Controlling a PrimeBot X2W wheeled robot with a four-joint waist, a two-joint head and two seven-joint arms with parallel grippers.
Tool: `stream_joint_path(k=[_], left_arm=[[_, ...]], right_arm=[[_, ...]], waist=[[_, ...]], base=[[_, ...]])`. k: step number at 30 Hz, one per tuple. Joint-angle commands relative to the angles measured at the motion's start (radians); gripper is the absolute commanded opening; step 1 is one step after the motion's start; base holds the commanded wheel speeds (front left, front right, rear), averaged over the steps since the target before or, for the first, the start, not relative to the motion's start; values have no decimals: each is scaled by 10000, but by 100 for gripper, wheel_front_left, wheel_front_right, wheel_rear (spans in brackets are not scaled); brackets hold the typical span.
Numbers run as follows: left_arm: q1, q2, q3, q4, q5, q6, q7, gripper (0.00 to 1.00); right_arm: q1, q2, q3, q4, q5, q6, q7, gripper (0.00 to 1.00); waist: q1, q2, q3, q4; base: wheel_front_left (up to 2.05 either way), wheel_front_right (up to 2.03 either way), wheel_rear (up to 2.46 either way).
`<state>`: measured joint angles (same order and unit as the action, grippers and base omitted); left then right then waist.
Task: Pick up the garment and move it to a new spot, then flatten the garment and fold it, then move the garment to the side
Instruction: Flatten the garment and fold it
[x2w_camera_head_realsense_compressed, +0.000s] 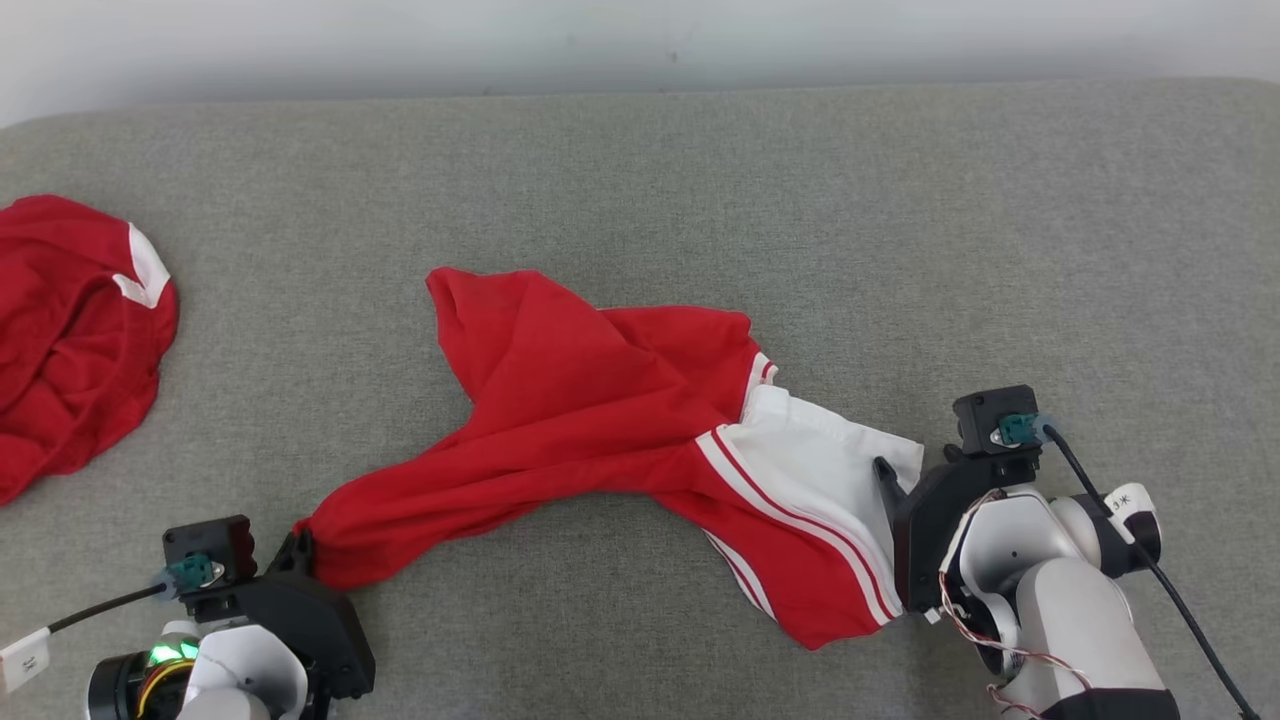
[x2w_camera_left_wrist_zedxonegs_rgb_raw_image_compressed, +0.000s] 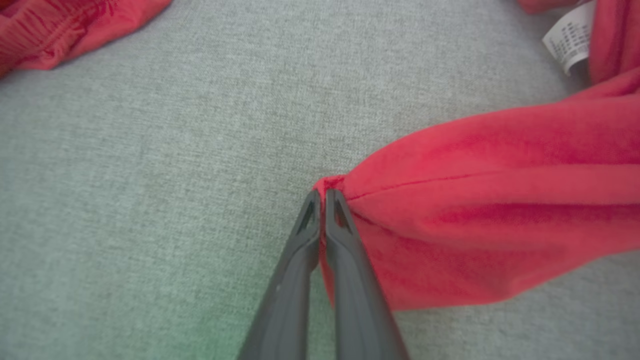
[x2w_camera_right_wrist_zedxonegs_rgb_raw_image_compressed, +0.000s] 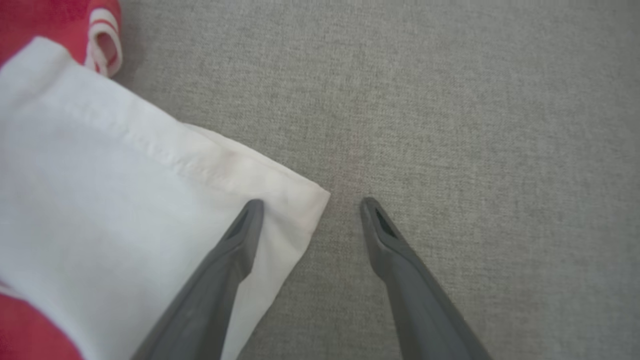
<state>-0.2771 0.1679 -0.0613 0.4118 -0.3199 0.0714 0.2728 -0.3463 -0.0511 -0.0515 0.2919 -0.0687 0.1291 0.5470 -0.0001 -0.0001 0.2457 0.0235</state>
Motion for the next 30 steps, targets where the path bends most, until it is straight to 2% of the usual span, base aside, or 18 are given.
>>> stream_joint_path(k=[1, 2, 3, 5, 6, 14, 24, 30], left_arm=[[11, -29, -55, 190, -154, 5, 42, 0], [9, -23, -56, 198, -165, 6, 38, 0], [6, -4, -55, 205, -153, 15, 10, 0], [12, 22, -53, 215, -136, 40, -51, 0], [27, 36, -44, 214, -138, 60, -102, 0], [-69, -124, 200, -176, -420, 2, -994, 0], [-567, -590, 472, -1135, -1079, -500, -2878, 0], [-882, -788, 357, -1776, -1494, -811, -3180, 0]], right_arm=[[79, 17, 37, 262, 11, 33, 143, 100], [67, 19, 72, 332, -21, 33, 164, 87], [53, 21, 89, 378, -68, 33, 173, 47], [62, 19, 109, 440, -151, 33, 136, 5], [75, 14, 111, 458, -150, 19, 108, 0], [5, 11, -277, -282, -148, 10, -853, 0], [-287, -324, -1069, -1605, -575, 10, -2912, 0], [-308, -552, -1144, -2509, -599, 10, -3909, 0]], waist=[[1, 1, 12, 35], [1, 1, 14, 43], [1, 1, 12, 48], [1, 1, -14, 53], [1, 1, -44, 47], [1, 1, -420, -104], [1, 1, -934, -289], [1, 1, -1259, -475]], base=[[0, 0, 0], [0, 0, 0], [0, 0, 0], [0, 0, 0], [0, 0, 0], [0, 0, 0], [0, 0, 0], [0, 0, 0]])
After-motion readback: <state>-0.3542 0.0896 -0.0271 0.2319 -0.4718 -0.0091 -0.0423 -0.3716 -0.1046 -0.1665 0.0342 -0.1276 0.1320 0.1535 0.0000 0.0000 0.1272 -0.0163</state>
